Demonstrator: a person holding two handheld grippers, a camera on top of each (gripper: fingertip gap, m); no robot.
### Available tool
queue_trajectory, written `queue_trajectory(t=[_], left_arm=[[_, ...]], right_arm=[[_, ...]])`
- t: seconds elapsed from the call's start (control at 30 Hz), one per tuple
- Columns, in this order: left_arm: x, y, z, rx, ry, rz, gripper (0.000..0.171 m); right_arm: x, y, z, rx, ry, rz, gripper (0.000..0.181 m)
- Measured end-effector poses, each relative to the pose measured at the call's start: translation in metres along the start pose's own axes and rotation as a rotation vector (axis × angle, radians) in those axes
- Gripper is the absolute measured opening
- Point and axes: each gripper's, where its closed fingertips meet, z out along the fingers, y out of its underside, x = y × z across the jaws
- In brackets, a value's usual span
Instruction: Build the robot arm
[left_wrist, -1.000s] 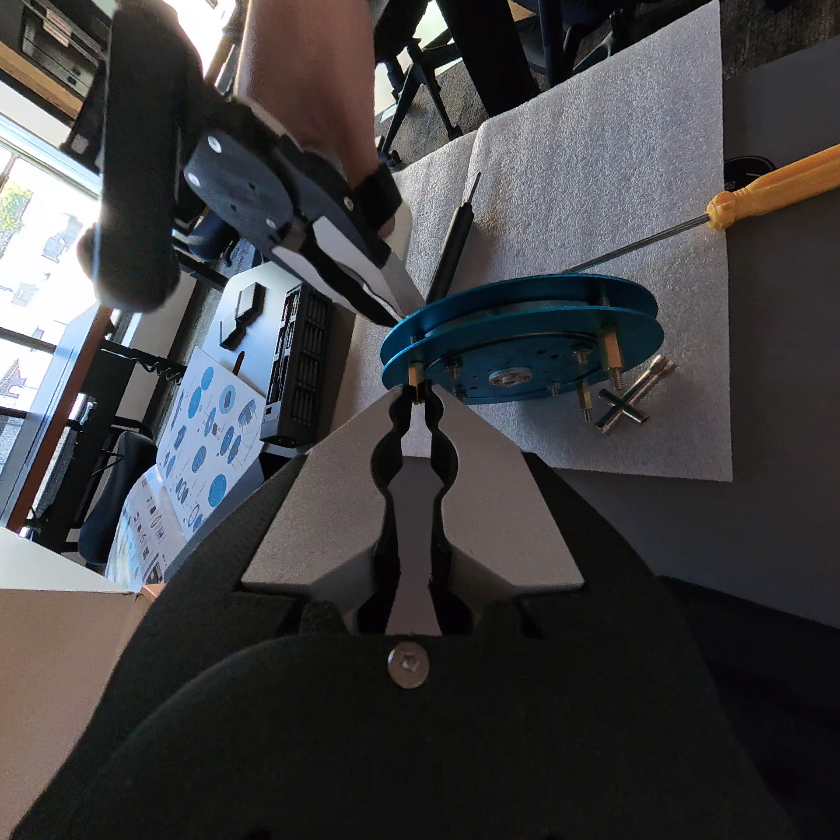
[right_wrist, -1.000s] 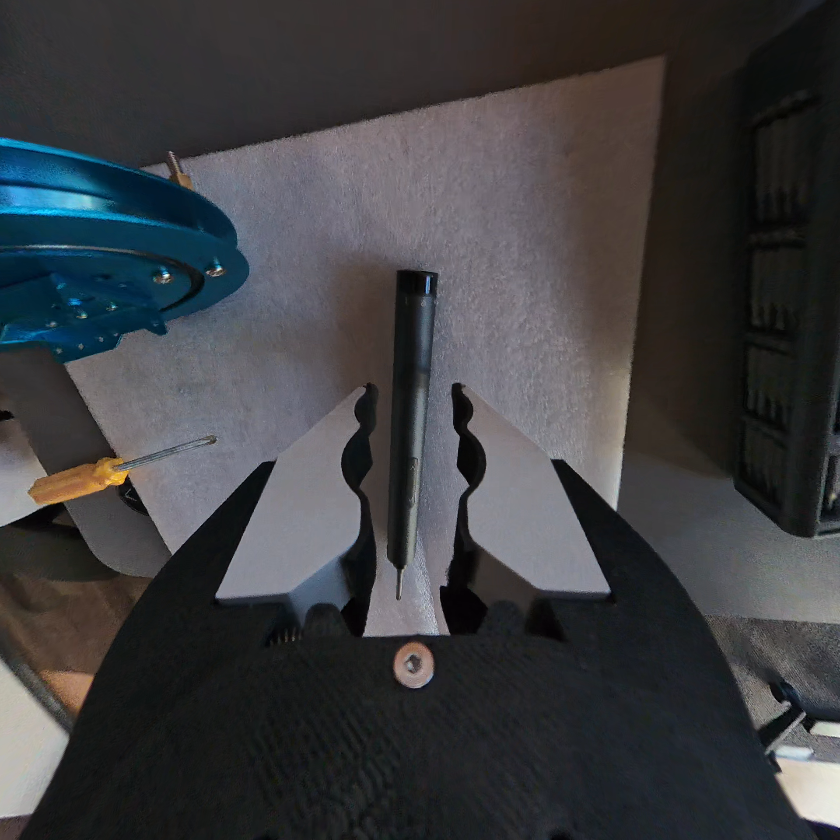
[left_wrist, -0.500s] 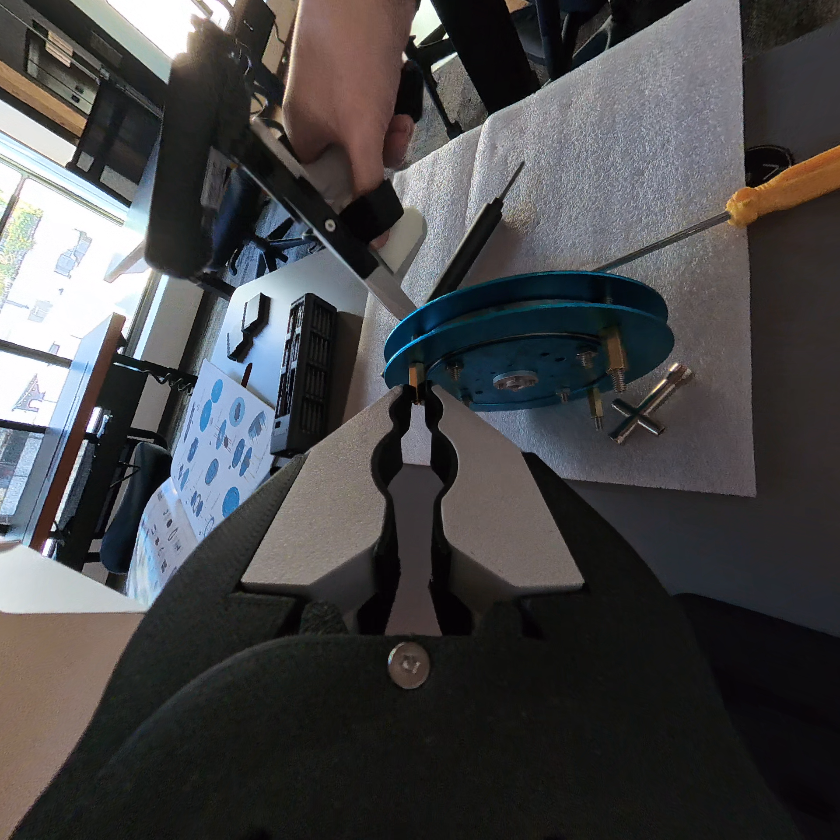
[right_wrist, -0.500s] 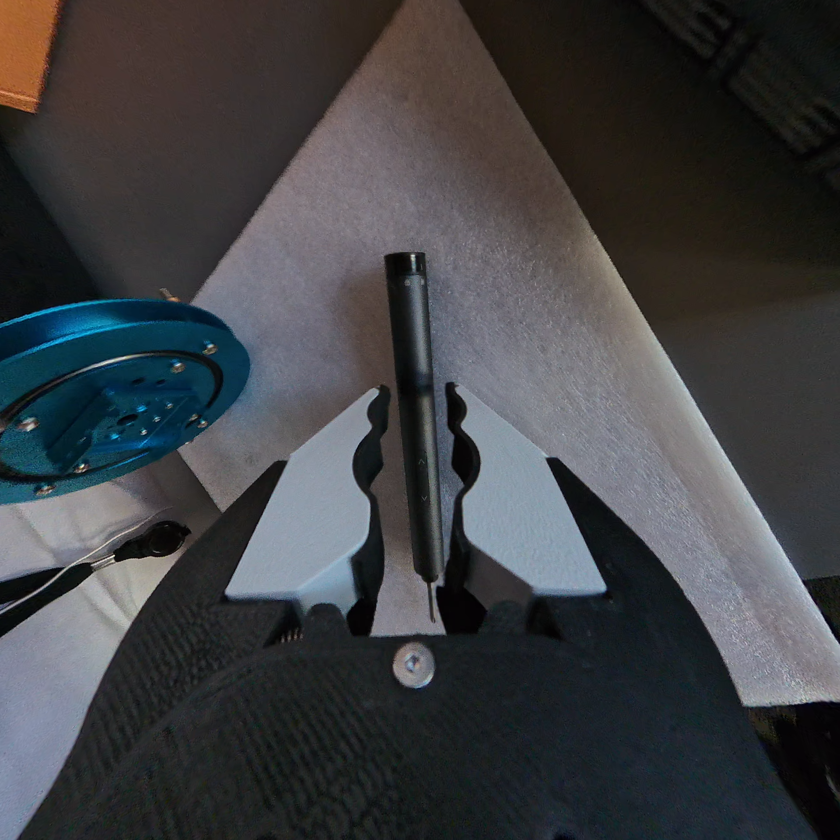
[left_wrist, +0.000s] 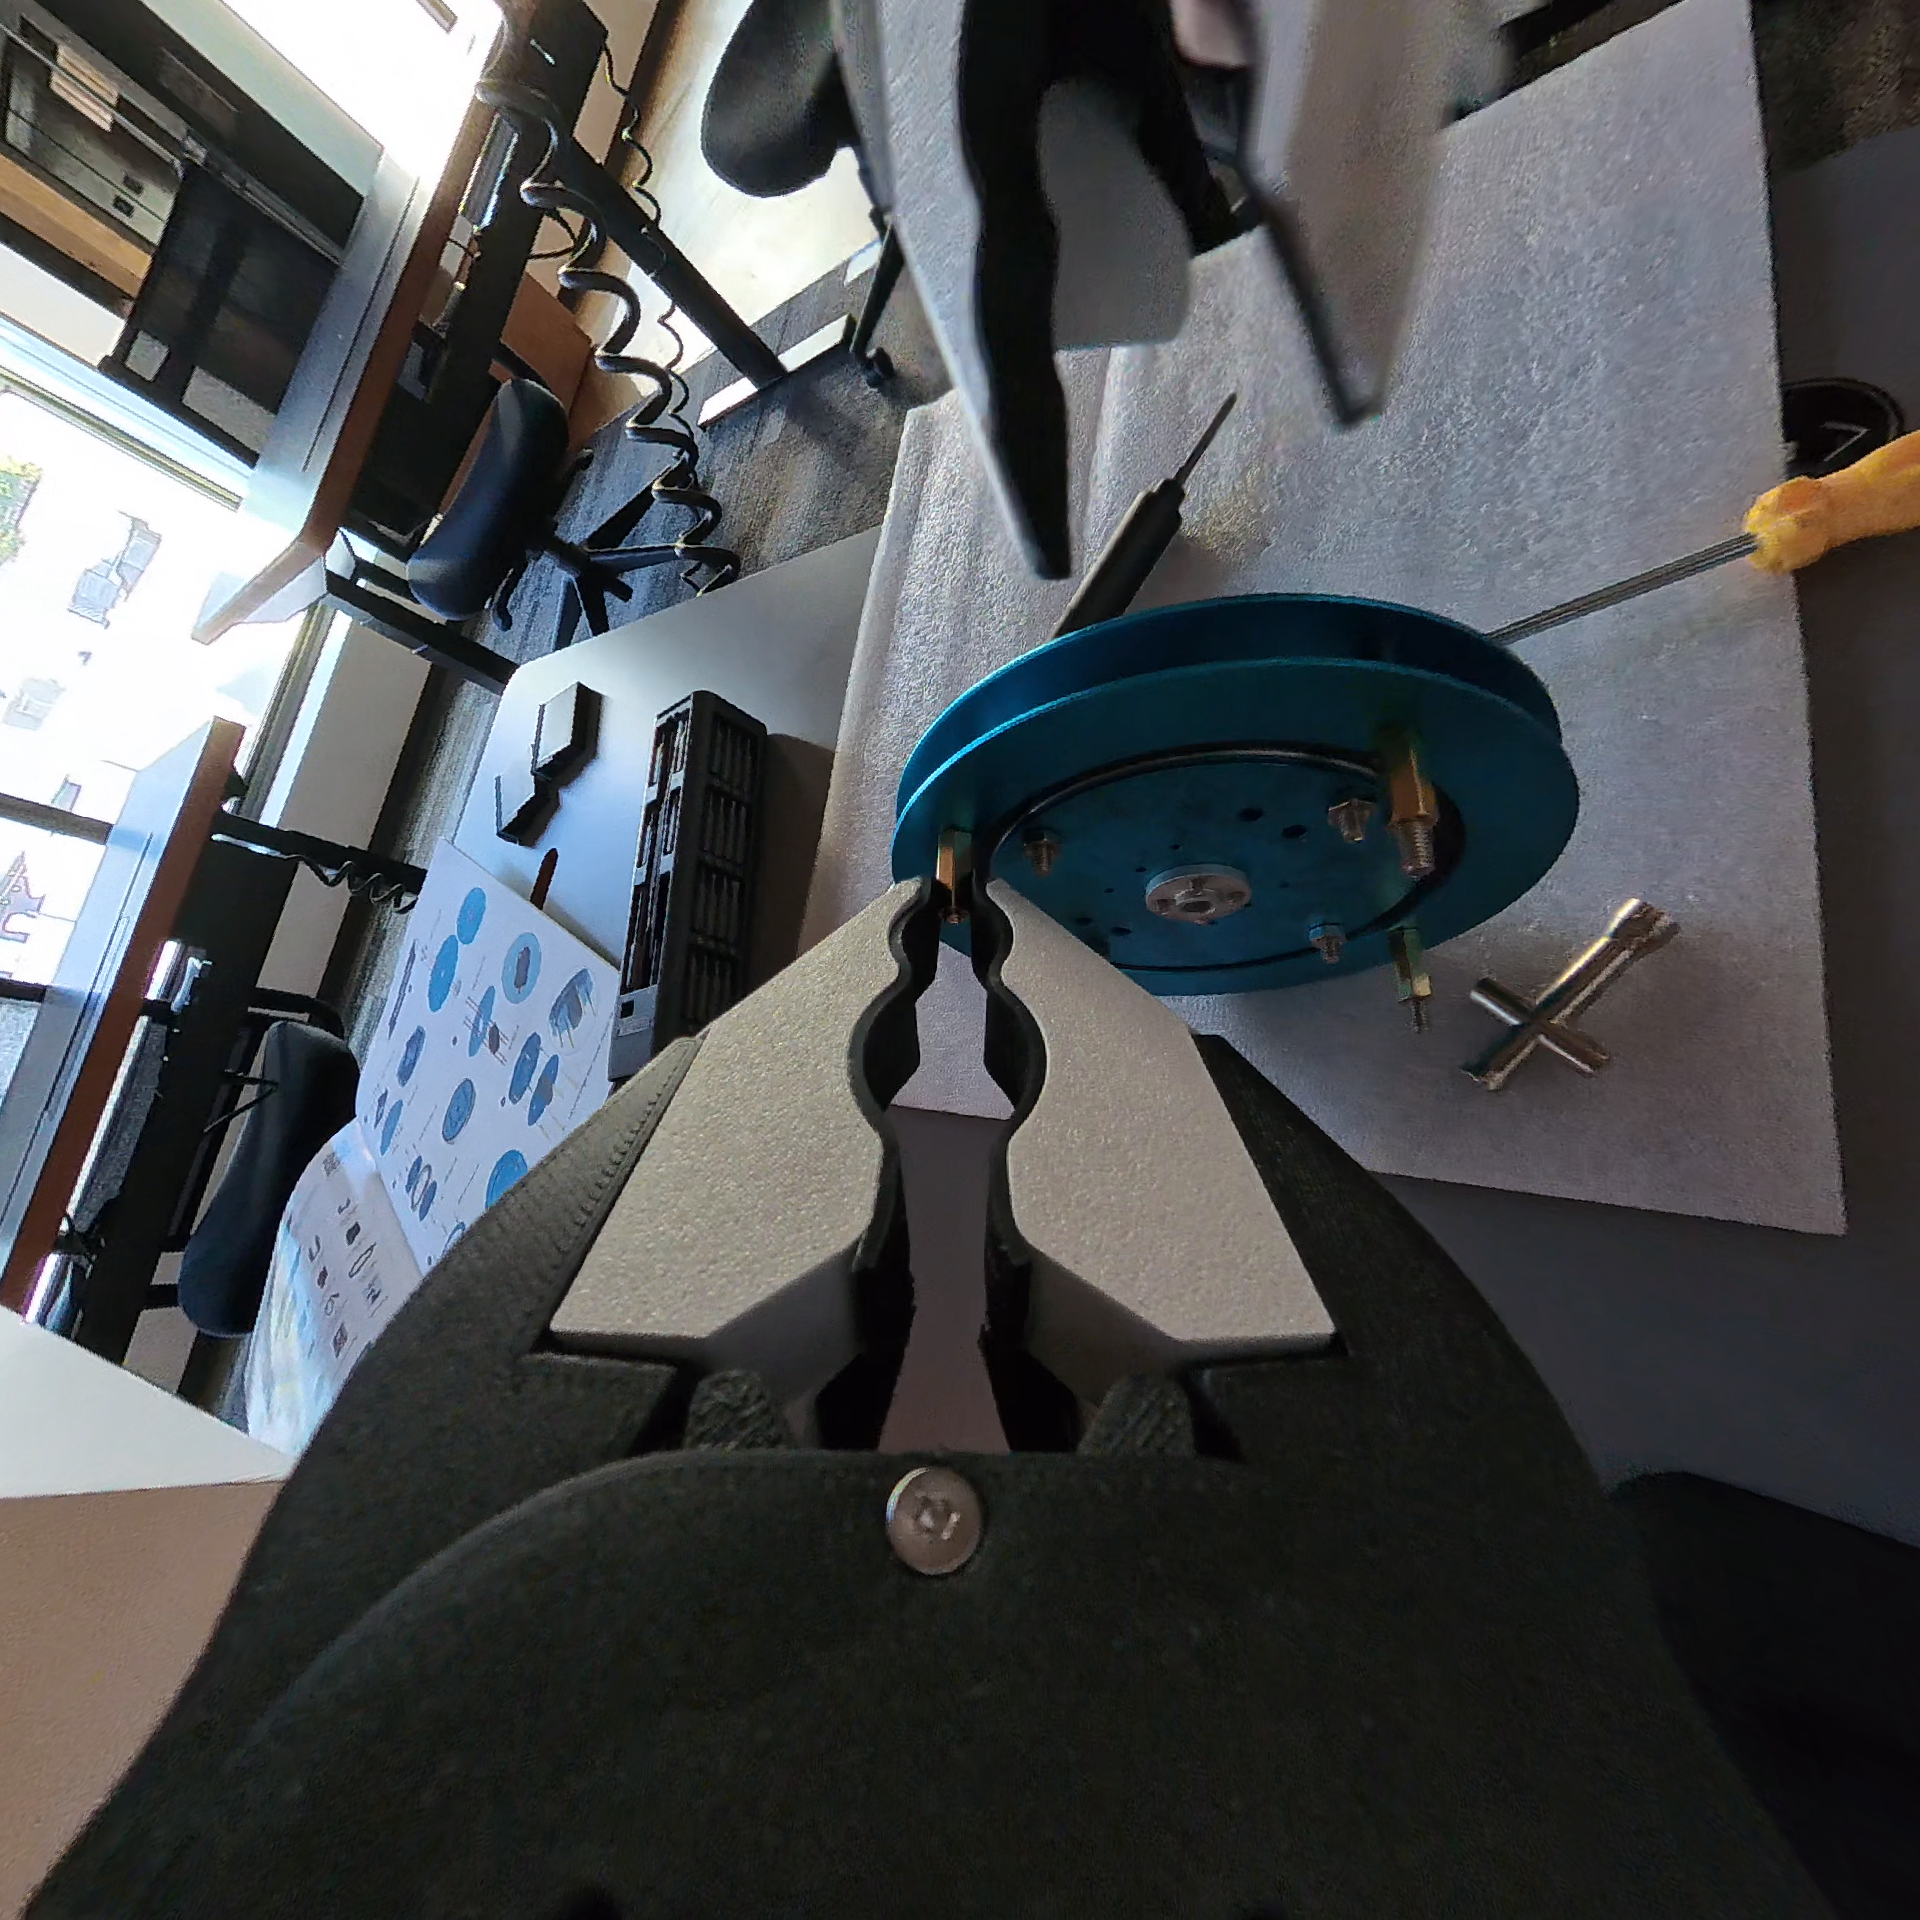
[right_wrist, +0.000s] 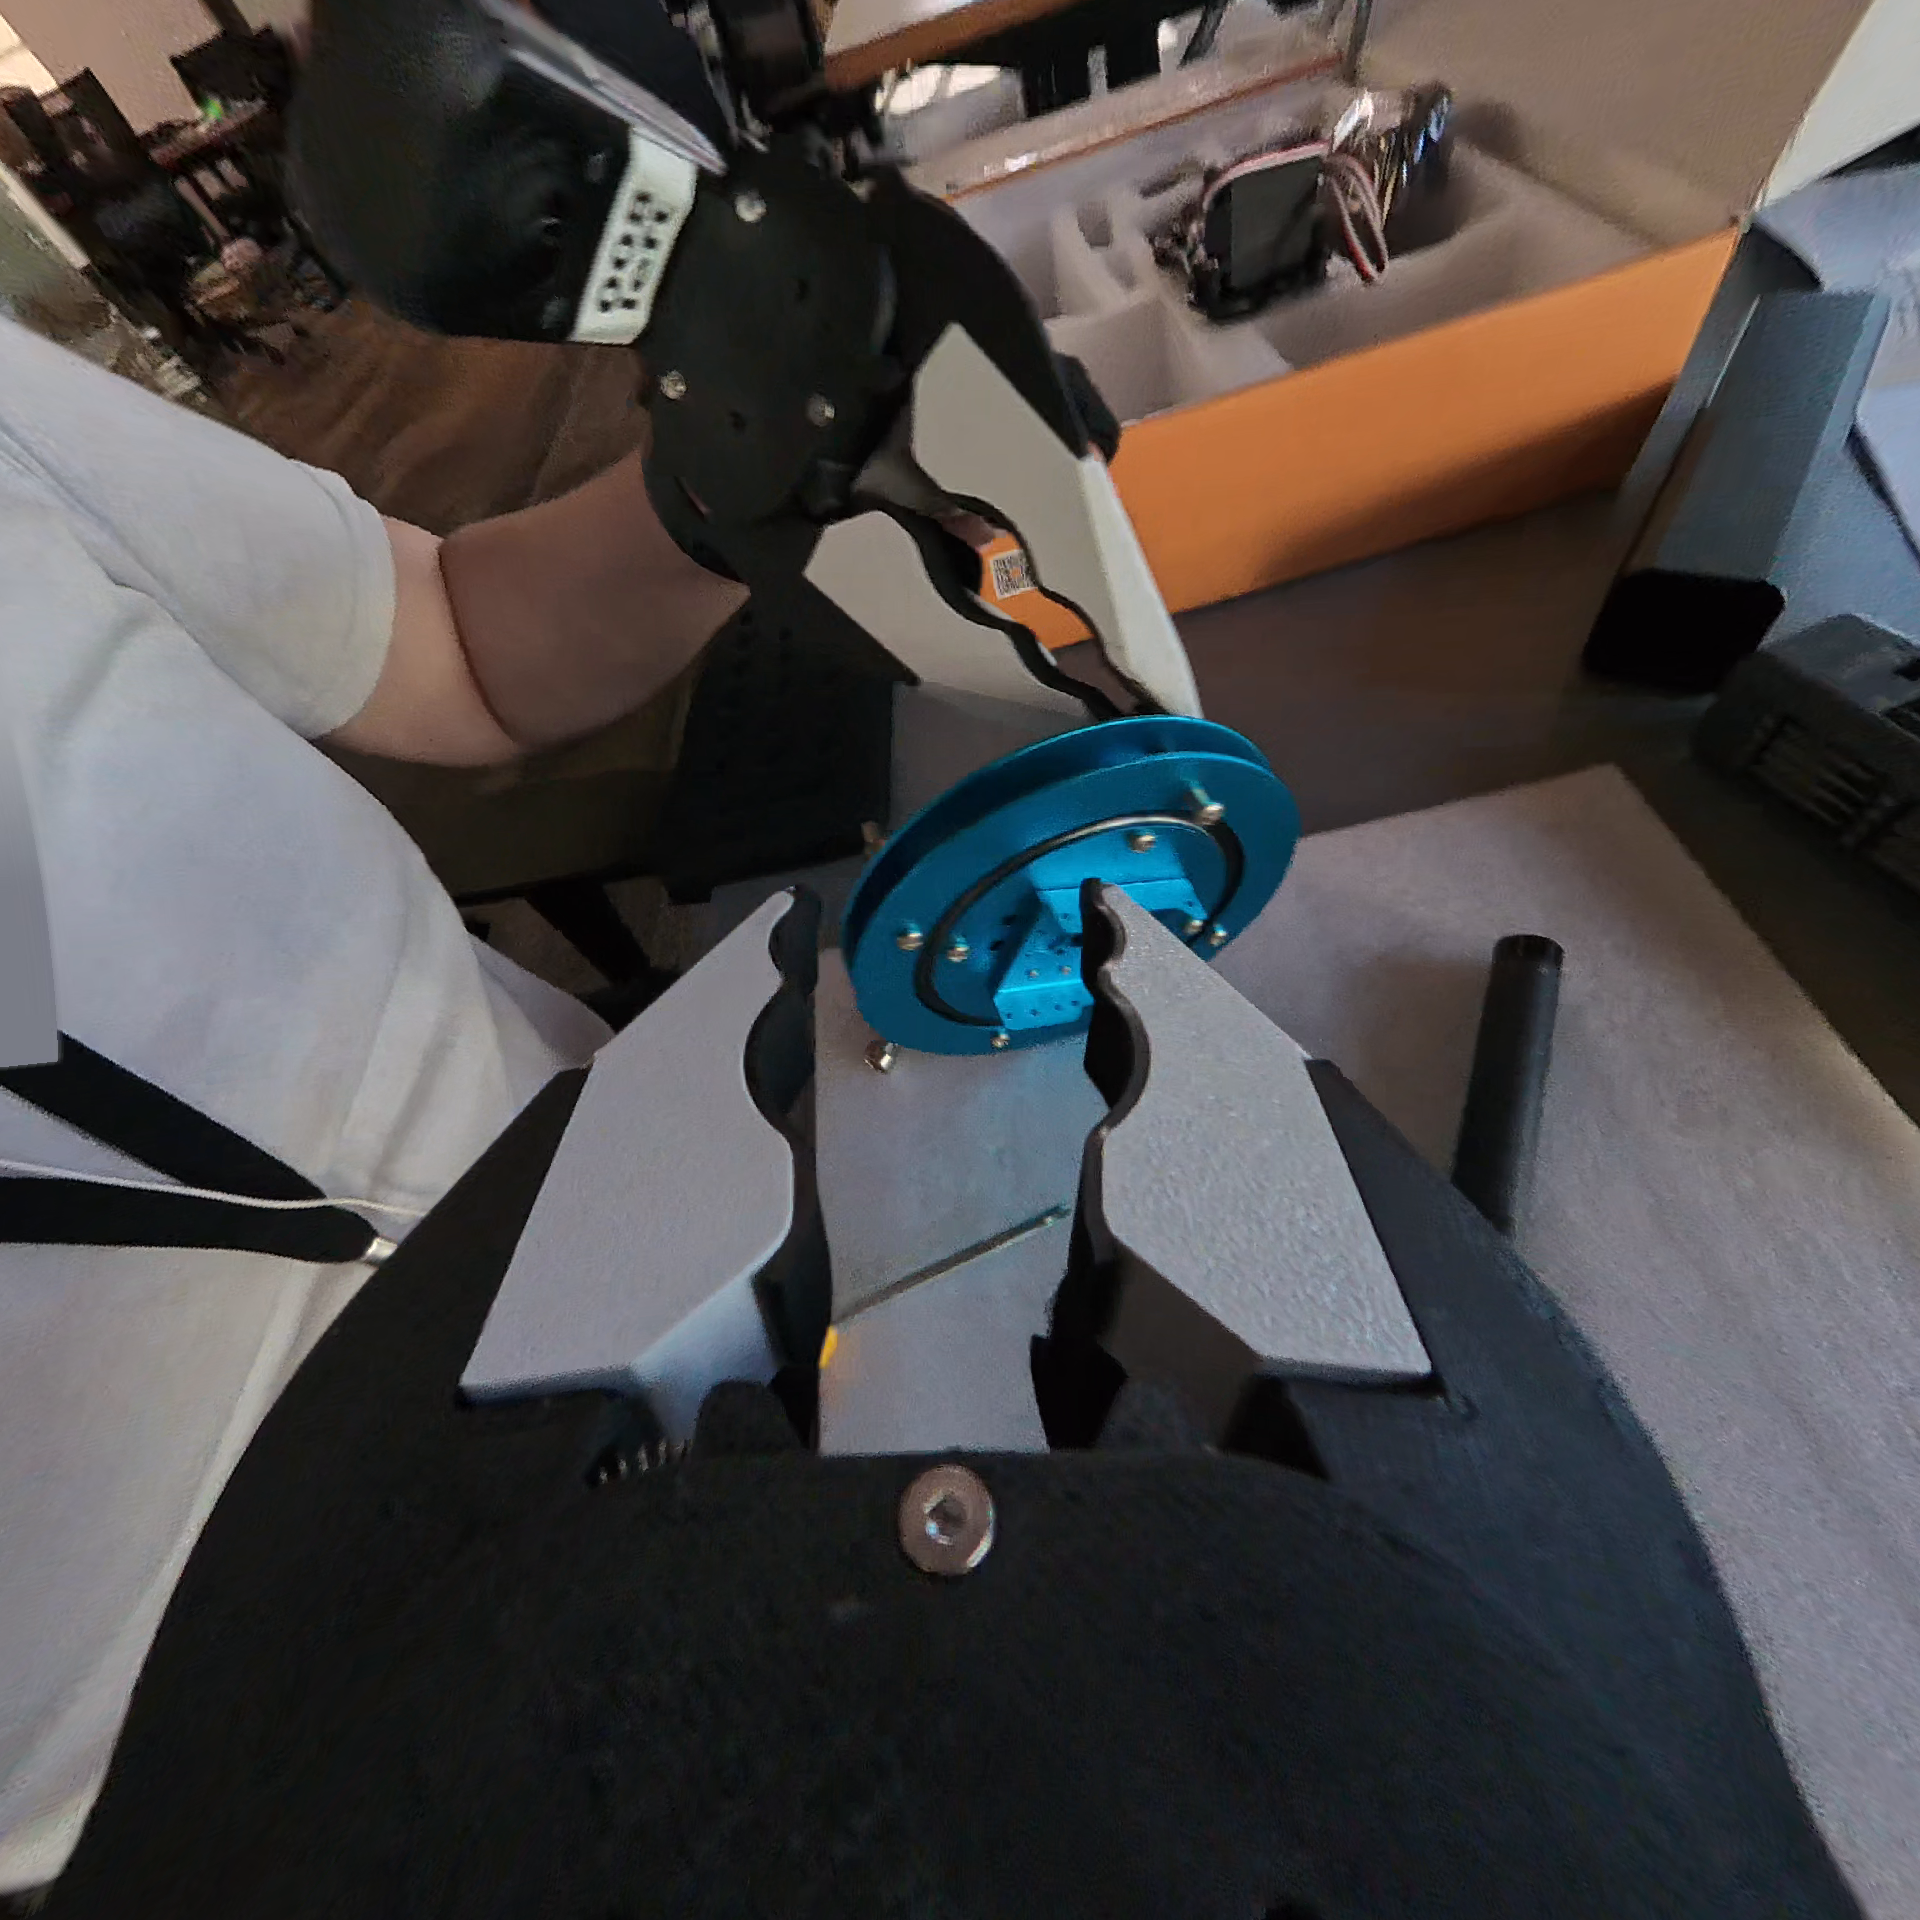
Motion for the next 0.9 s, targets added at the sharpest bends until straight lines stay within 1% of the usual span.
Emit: queue_trajectory(t=[0.03, 0.13, 0.17, 0.23, 0.3, 0.37, 0.43, 0.5, 0.57, 0.6, 0.63, 0.73, 0.8, 0.9], left_arm=[[-0.001, 0.002, 0.001, -0.006, -0.003, -0.002, 0.004], [-0.006, 0.008, 0.004, -0.031, -0.014, -0.012, 0.004], [-0.008, 0.01, 0.005, -0.041, -0.018, -0.018, 0.004], [-0.011, 0.015, 0.007, -0.06, -0.024, -0.033, 0.004], [-0.013, 0.018, 0.009, -0.076, -0.028, -0.044, 0.004], [-0.015, 0.021, 0.012, -0.093, -0.03, -0.056, 0.004], [-0.017, 0.024, 0.014, -0.109, -0.035, -0.071, 0.004], [-0.02, 0.029, 0.017, -0.136, -0.048, -0.091, 0.004], [-0.023, 0.035, 0.019, -0.167, -0.056, -0.12, 0.004], [-0.024, 0.038, 0.02, -0.185, -0.056, -0.14, 0.004], [-0.024, 0.041, 0.021, -0.197, -0.046, -0.163, 0.004], [-0.015, 0.042, 0.026, -0.197, 0.019, -0.253, 0.004], [-0.007, 0.04, 0.031, -0.186, 0.055, -0.298, 0.004], [0.013, 0.033, 0.037, -0.168, 0.137, -0.357, 0.004]], right_arm=[[-0.004, 0.002, 0.003, 0.021, 0.029, -0.021, 0.052], [0.002, 0.022, 0.013, 0.02, 0.225, -0.07, 0.058], [0.004, 0.029, 0.017, 0.024, 0.278, -0.052, 0.058], [-0.003, 0.035, 0.03, 0.073, 0.294, 0.049, 0.058], [0.004, 0.038, 0.039, 0.112, 0.359, 0.157, 0.058], [0.012, 0.037, 0.046, 0.13, 0.424, 0.219, 0.06], [0.022, 0.037, 0.047, 0.095, 0.514, 0.197, 0.044], [0.024, 0.03, 0.044, 0.085, 0.551, 0.186, 0.033], [0.028, 0.026, 0.039, 0.047, 0.581, 0.181, 0.029], [0.031, 0.023, 0.034, 0.034, 0.61, 0.174, 0.019], [0.034, 0.019, 0.028, 0.015, 0.632, 0.157, 0.017], [0.035, 0.014, 0.018, -0.059, 0.614, 0.225, 0.016], [0.032, 0.015, 0.012, -0.152, 0.622, 0.255, 0.016], [0.021, 0.017, 0.007, -0.343, 0.624, 0.305, 0.017]])
